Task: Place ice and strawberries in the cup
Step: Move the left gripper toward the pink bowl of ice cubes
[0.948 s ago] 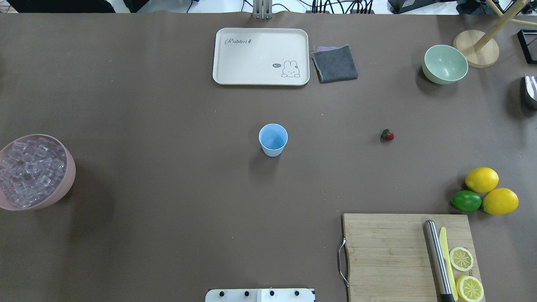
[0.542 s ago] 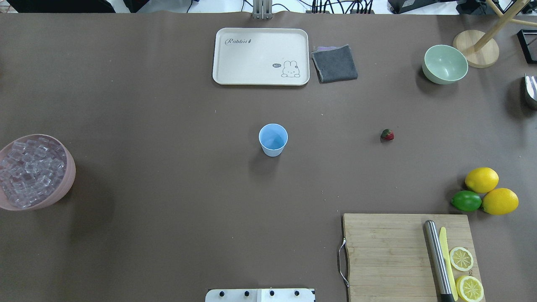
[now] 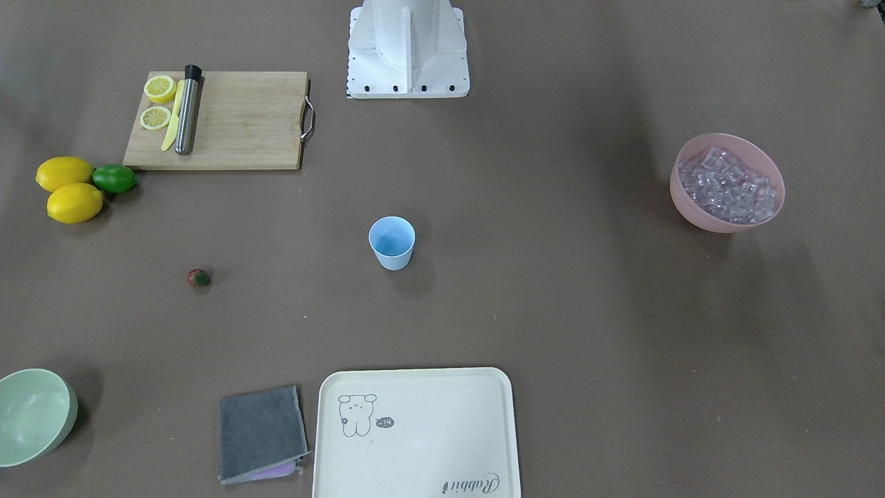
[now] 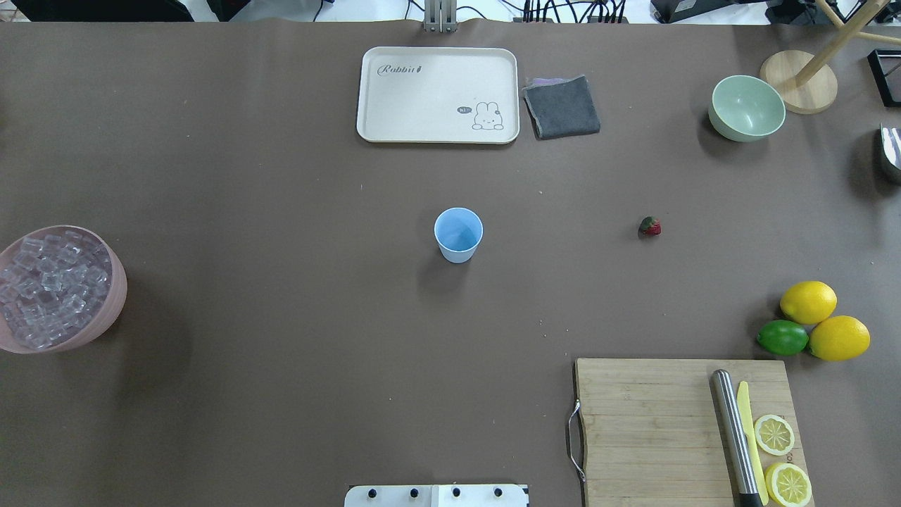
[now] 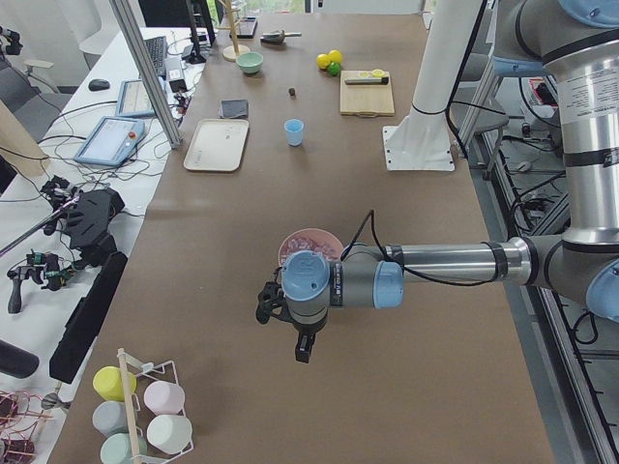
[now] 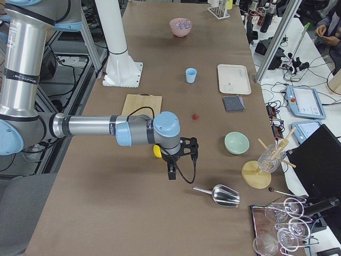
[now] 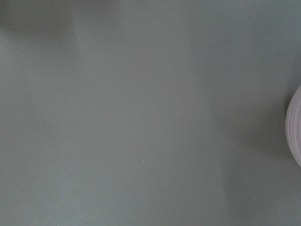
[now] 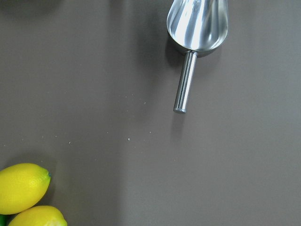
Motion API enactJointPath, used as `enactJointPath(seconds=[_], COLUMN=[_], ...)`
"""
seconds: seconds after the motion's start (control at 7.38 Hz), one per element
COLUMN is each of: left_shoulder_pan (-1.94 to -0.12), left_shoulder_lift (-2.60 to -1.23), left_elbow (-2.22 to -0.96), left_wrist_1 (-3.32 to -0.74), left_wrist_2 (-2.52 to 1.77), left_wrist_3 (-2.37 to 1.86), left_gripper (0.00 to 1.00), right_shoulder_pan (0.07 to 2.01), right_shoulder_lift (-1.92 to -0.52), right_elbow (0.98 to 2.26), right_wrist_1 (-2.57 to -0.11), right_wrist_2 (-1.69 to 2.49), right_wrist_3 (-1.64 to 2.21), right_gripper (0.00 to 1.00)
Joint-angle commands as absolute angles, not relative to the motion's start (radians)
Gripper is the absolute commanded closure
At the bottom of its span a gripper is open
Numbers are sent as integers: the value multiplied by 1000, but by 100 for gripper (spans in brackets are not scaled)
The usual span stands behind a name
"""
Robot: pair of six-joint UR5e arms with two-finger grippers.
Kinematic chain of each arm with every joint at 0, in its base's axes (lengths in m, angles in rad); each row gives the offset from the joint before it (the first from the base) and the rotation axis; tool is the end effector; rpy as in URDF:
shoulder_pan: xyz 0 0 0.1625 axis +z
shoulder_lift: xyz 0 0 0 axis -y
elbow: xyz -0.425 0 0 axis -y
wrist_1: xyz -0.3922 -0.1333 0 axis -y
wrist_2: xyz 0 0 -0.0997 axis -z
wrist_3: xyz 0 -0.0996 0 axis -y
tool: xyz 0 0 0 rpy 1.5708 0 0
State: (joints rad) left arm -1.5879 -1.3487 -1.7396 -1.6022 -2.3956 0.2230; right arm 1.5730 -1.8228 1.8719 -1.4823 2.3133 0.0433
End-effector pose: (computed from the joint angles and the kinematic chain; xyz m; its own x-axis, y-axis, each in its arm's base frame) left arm -0.0669 -0.3951 0.6677 0.6653 0.1941 -0.7209 -0.1333 0.9810 0.1410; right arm 0.0668 -0.3944 0.6138 0.7362 -0.0482 0.6751 -0.0341 0.9936 0.1080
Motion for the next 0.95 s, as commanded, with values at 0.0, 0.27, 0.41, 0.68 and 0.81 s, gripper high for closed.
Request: enactJointPath(seconds=[0.0,0.27,0.41,0.68,0.81], left_shoulder_pan=[-1589,-1591,-1592,-1594,-1594], left_shoulder_lift=[-1350,-1367,-1364,-1382,-1382], left_elbow=[-1744,-1752,-1759,-1753,-1734], left_wrist_1=[-1627,-1644,-1647,-1678,-1784], left_wrist_2=[-2396,-2396,-2398,-2398,-2390], left_wrist_3=[229,227,229,229,219], left_gripper=[1,1,1,1,1], right_shoulder_pan=[1617,1620,1626,1637,1637], right_shoulder_lift=[-1799,-1802,-1802,-1809,-1806], right_elbow=[1873,1852,1853,1850,1847], right_wrist_1=[-1407,-1342,-1342,-1335,-1335], right_wrist_2=[2312,2362,2443,2458,2464], right_wrist_3=[46,49,51,48,49], right_gripper=[0,0,0,0,0])
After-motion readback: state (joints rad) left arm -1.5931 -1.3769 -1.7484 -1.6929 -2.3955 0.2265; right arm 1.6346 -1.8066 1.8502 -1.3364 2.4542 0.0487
